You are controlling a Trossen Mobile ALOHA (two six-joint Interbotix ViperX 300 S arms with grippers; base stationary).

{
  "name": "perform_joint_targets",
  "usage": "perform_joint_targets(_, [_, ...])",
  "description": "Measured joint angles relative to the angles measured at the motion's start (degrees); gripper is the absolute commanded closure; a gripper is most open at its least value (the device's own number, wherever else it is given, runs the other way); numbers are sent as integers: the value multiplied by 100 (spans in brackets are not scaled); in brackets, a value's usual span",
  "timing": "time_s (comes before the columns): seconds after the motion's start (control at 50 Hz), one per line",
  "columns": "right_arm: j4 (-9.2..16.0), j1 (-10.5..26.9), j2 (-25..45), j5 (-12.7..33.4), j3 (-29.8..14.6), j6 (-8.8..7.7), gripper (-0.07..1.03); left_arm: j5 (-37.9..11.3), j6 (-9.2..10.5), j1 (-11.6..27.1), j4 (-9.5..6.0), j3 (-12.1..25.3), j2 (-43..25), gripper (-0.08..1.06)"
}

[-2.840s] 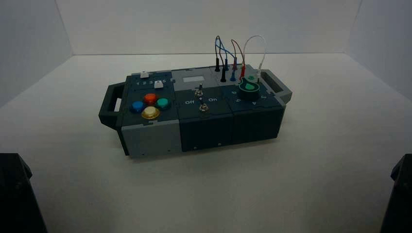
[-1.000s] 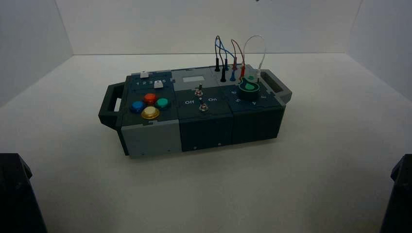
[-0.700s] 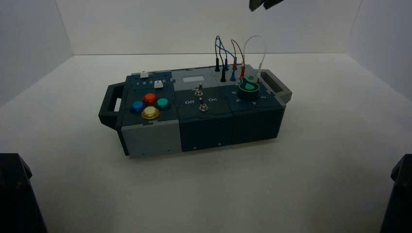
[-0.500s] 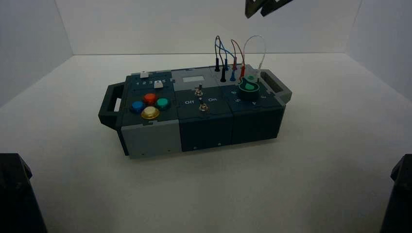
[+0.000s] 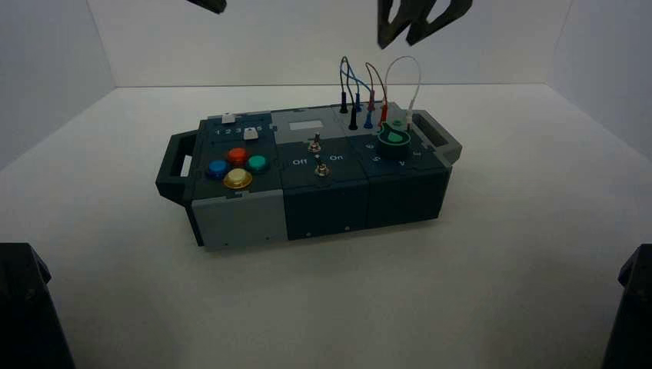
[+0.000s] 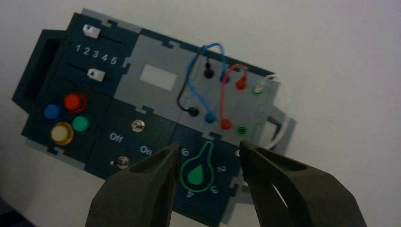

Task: Pull the black wire.

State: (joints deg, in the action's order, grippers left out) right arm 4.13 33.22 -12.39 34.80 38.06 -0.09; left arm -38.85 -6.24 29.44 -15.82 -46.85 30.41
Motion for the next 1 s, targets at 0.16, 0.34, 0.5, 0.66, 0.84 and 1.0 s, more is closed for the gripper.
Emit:
perform_joint_targets(0.16, [35, 167, 149, -35, 0, 114, 32, 105, 0, 0, 0, 9, -299, 101])
perform_joint_targets(0.34, [62, 193, 220, -193, 114, 132, 32, 176, -70, 9, -9, 114, -729, 101])
perform_joint_targets(0.5, [62, 193, 229, -396, 272, 114, 32, 220, -211, 9, -9, 176, -940, 101])
perform_joint_targets(0.66, [53, 193, 325, -589, 352, 114, 32, 396, -316, 44, -9, 193, -1081, 101])
perform_joint_targets(0.84, [62, 202, 448, -668, 360, 114, 32, 879, -334, 255, -9, 62, -1090, 101])
perform_joint_targets(1.0, [62, 202, 492, -694, 360, 114, 32, 1046, -334, 413, -9, -88, -1081, 101])
